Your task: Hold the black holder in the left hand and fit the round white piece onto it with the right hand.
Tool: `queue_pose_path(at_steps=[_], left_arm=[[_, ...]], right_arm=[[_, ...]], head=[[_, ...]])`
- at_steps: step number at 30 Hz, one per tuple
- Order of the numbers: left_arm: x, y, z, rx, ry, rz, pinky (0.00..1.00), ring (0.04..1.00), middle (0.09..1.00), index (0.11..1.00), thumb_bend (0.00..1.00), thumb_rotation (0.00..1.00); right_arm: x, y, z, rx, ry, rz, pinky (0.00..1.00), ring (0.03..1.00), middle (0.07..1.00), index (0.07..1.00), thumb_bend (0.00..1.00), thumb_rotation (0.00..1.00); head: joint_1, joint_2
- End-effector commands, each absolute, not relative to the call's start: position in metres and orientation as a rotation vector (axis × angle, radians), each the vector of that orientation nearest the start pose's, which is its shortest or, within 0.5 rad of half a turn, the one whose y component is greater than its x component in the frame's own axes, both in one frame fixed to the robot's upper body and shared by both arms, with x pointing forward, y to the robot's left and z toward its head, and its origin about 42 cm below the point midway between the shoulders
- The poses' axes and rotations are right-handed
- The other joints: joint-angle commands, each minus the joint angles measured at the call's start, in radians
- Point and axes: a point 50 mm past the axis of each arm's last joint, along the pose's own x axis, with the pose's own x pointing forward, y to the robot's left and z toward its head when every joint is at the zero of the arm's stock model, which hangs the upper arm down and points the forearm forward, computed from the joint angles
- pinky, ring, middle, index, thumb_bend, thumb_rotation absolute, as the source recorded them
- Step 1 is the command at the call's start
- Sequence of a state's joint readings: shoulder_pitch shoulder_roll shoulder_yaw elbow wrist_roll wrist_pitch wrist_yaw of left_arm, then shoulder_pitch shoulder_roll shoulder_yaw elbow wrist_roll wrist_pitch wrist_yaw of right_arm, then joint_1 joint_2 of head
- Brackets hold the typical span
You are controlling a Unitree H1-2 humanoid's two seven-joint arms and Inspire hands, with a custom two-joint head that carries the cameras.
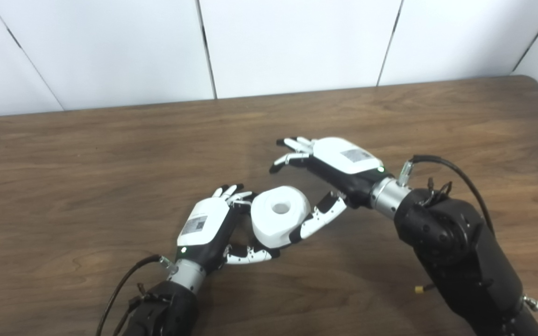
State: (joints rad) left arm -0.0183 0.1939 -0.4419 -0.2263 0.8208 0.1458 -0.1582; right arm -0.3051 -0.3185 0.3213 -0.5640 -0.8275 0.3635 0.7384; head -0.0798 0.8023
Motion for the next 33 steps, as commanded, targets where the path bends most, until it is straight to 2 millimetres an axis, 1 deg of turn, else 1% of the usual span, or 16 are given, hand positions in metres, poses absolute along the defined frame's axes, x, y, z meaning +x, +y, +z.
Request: queue_pose_path(at_steps=[1,9,14,22,25,26,27,28,30,32,33], left_arm=[[0.258,0.146,0.121,1.012,-0.136,-0.482,1.00,0.949,0.822,0.485,0.52,0.06],[0.258,0.149,0.120,1.021,-0.143,-0.479,1.00,0.937,0.813,0.485,0.52,0.06],[0.258,0.149,0.121,1.028,-0.132,-0.484,1.00,0.935,0.816,0.486,0.52,0.06],[0.259,0.151,0.124,1.040,-0.122,-0.483,1.00,0.924,0.815,0.491,0.52,0.06],[0.260,0.153,0.129,1.041,-0.106,-0.492,1.00,0.927,0.822,0.493,0.52,0.07],[0.260,0.154,0.132,1.046,-0.094,-0.496,1.00,0.930,0.826,0.521,0.61,0.09],[0.259,0.156,0.136,1.051,-0.084,-0.498,1.00,0.932,0.832,0.576,0.77,0.12],[0.259,0.156,0.138,1.054,-0.077,-0.500,1.00,0.934,0.836,0.611,0.85,0.15],[0.258,0.160,0.144,1.056,-0.073,-0.488,1.00,0.937,0.840,0.648,0.93,0.18],[0.257,0.165,0.150,1.057,-0.061,-0.469,1.00,0.938,0.841,0.674,0.96,0.20],[0.257,0.167,0.152,1.055,-0.054,-0.464,1.00,0.942,0.846,0.706,0.98,0.21]], right_arm=[[0.299,-0.177,0.291,-1.175,-0.311,0.499,1.00,1.000,0.994,0.808,1.00,0.45],[0.297,-0.186,0.308,-1.160,-0.317,0.477,1.00,1.000,1.000,0.816,1.00,0.44],[0.296,-0.192,0.319,-1.141,-0.317,0.477,1.00,1.000,1.000,0.822,1.00,0.45],[0.298,-0.195,0.326,-1.144,-0.319,0.469,1.00,1.000,1.000,0.822,1.00,0.47],[0.300,-0.196,0.329,-1.143,-0.316,0.464,1.00,1.000,1.000,0.823,1.00,0.47],[0.301,-0.196,0.330,-1.143,-0.315,0.461,1.00,1.000,1.000,0.824,1.00,0.47],[0.301,-0.197,0.330,-1.144,-0.315,0.458,1.00,1.000,1.000,0.824,1.00,0.47],[0.302,-0.197,0.331,-1.144,-0.316,0.456,1.00,1.000,1.000,0.825,1.00,0.47],[0.303,-0.198,0.331,-1.144,-0.318,0.452,1.00,1.000,1.000,0.824,1.00,0.46],[0.304,-0.199,0.330,-1.140,-0.317,0.450,1.00,1.000,1.000,0.822,1.00,0.46],[0.304,-0.199,0.330,-1.138,-0.316,0.450,1.00,1.000,1.000,0.821,1.00,0.46]], head=[[-0.001,0.001],[-0.002,0.002],[0.000,0.002],[0.006,0.003],[0.008,0.001],[0.010,0.002],[0.010,0.002],[0.010,0.002],[0.018,0.000],[0.021,-0.001],[0.022,-0.001]])
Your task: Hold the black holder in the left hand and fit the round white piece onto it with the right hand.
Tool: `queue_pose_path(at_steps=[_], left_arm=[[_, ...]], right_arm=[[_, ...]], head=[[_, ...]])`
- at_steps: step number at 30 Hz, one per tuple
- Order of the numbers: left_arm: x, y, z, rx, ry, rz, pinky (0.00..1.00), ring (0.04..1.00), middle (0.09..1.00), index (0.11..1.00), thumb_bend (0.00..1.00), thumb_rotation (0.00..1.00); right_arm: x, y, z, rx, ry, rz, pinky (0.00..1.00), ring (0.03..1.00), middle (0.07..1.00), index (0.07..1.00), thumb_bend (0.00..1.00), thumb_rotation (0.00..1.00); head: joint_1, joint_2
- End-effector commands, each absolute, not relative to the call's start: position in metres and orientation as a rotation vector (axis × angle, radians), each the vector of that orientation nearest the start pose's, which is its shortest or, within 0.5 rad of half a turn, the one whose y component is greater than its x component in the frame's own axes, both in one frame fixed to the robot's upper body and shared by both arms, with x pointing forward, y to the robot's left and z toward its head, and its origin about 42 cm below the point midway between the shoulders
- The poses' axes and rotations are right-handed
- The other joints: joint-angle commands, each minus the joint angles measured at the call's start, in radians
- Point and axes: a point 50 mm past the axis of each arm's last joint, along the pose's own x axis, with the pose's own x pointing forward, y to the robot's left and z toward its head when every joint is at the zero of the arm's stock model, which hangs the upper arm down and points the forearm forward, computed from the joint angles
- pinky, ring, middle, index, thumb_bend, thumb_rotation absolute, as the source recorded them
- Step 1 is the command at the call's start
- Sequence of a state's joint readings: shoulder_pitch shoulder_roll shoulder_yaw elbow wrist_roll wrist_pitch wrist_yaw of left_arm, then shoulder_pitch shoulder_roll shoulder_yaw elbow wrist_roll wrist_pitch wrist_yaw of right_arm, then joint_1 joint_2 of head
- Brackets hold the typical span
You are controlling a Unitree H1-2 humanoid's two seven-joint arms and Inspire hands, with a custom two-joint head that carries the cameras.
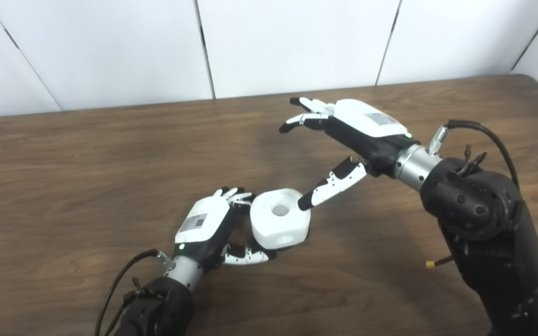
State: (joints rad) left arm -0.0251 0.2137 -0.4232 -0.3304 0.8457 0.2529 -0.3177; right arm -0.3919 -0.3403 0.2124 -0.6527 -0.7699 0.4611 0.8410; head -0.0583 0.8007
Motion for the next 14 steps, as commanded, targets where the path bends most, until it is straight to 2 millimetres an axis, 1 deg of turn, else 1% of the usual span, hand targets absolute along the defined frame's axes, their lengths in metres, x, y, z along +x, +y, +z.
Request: queue_pose_path(at_steps=[1,3,14], left_arm=[[0.2567,0.1680,0.1534,1.052,-0.045,-0.459,1.00,0.944,0.850,0.722,0.98,0.21],[0.2558,0.1704,0.1560,1.039,-0.034,-0.451,1.00,0.952,0.864,0.776,1.00,0.21],[0.2528,0.1742,0.1589,0.986,-0.022,-0.425,1.00,0.968,0.901,0.900,1.00,0.22]], right_arm=[[0.3043,-0.1996,0.3293,-1.137,-0.314,0.449,1.00,1.000,1.000,0.820,1.00,0.46],[0.3049,-0.1998,0.3280,-1.136,-0.309,0.450,1.00,1.000,1.000,0.821,1.00,0.46],[0.3101,-0.1991,0.3267,-1.136,-0.300,0.457,1.00,1.000,1.000,0.823,1.00,0.46]], head=[[0.001,0.000],[0.001,-0.001],[0.013,-0.003]])
